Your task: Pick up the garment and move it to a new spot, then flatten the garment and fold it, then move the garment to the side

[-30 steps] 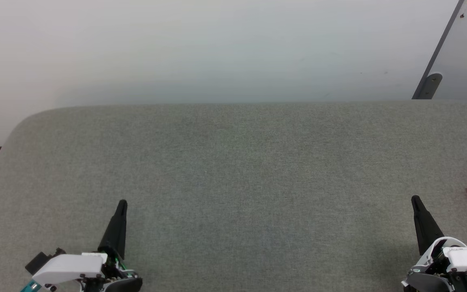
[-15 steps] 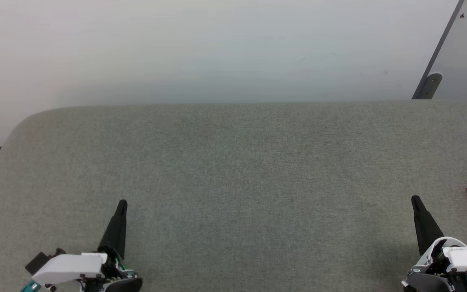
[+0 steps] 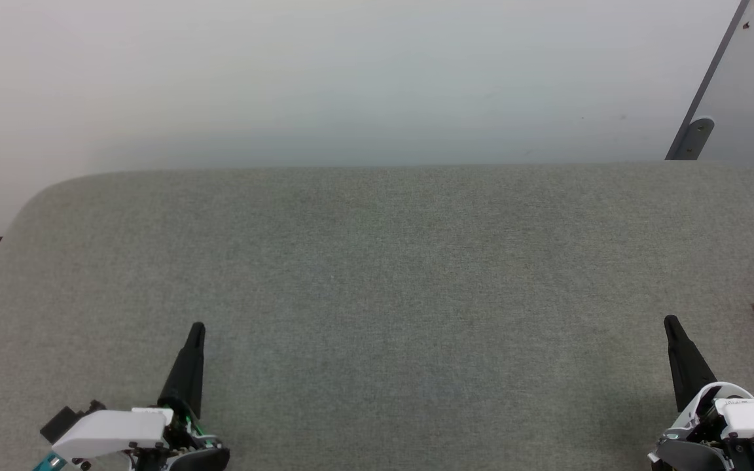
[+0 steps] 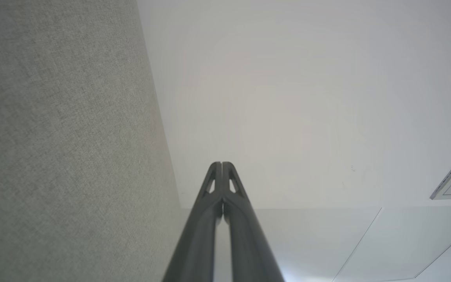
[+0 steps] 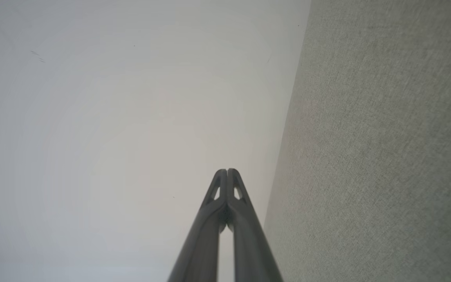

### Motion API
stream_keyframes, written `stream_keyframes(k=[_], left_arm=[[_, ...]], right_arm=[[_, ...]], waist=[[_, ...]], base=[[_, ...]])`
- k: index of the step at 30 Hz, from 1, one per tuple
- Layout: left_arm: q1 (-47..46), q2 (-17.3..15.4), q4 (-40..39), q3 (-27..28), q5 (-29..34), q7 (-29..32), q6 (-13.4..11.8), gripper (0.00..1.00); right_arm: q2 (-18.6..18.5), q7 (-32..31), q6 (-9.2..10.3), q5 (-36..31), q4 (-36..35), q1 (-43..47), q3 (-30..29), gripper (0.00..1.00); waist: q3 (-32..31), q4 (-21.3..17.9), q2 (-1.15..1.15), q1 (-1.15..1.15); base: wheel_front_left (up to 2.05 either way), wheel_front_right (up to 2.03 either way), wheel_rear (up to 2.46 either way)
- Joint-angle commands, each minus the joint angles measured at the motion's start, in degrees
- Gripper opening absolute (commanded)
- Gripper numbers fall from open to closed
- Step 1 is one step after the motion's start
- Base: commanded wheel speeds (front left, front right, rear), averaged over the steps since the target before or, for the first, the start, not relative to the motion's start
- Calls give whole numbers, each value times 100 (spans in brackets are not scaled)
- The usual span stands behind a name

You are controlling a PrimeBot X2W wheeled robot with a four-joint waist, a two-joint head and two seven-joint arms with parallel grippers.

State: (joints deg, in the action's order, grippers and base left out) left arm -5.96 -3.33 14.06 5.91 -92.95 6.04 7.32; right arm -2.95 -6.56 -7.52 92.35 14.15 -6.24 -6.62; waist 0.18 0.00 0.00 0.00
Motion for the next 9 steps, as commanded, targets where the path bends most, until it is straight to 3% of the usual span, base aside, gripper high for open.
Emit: stream_keyframes(k=[1, 9], left_arm=[[-58, 10, 10, 15, 13, 25, 30, 0], [-59, 15, 9, 21, 16, 30, 30, 0]], right_arm=[[18, -3, 7, 12, 1, -16, 20, 0], [18, -3, 7, 13, 1, -16, 20, 0]], waist=[[0, 0, 0, 0], [0, 0, 0, 0]], base=[[0, 0, 0], [0, 0, 0]])
